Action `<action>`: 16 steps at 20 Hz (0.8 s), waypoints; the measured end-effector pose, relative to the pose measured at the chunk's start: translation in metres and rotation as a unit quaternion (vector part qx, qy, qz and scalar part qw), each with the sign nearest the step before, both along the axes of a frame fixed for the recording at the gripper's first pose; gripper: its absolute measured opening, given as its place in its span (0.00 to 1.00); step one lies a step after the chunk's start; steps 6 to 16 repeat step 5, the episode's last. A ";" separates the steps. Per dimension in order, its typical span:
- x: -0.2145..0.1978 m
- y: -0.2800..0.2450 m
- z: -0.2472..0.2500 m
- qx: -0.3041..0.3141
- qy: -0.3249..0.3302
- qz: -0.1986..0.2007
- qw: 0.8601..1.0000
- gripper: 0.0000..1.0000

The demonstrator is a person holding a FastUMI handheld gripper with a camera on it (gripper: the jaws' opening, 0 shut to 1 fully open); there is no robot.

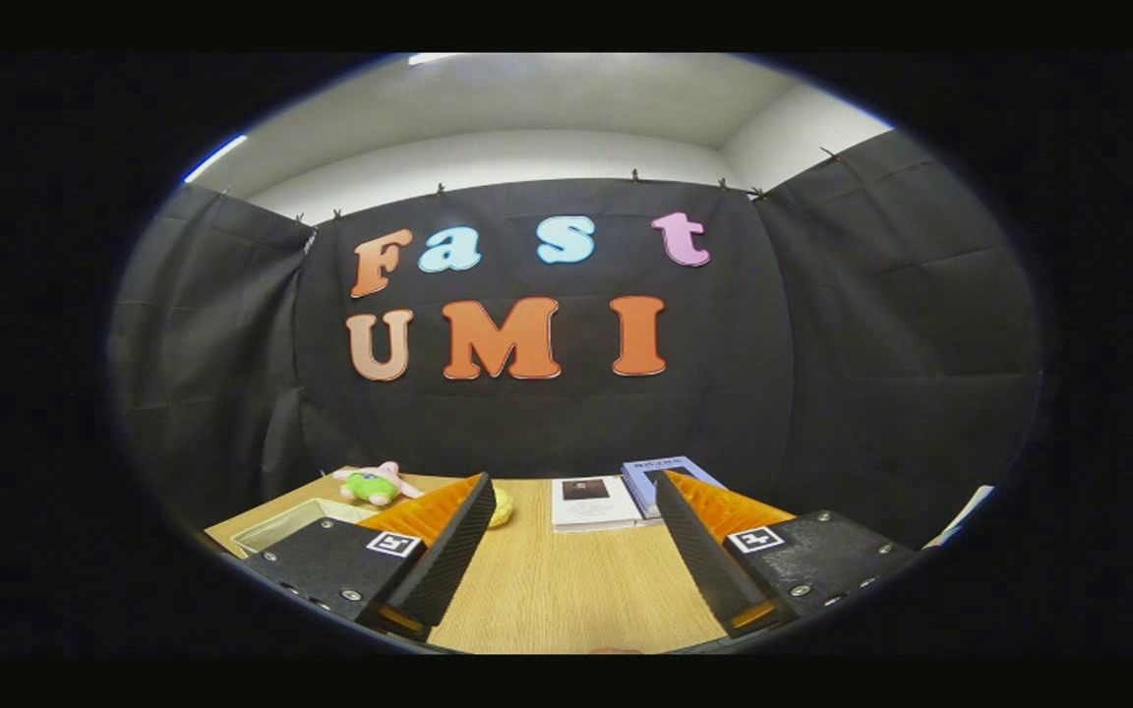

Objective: Open the storage box then place both shoes into the box .Put the left shoe in first, then the right shoe, with the right side of both shoes facing outward in a uniform manner.

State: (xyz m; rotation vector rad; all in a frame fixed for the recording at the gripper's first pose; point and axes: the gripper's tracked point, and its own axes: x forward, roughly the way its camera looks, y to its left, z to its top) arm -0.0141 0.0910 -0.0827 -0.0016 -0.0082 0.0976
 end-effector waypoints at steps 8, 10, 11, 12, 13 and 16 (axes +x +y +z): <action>0.001 -0.003 -0.001 0.003 0.000 -0.002 1.000 0.97; 0.001 -0.003 -0.001 0.003 0.000 -0.002 1.000 0.97; 0.001 -0.003 -0.001 0.003 0.000 -0.002 1.000 0.97; 0.001 -0.003 -0.001 0.003 0.000 -0.002 1.000 0.97; 0.001 -0.003 -0.001 0.003 0.000 -0.002 1.000 0.97; 0.001 -0.003 -0.001 0.003 0.000 -0.002 1.000 0.97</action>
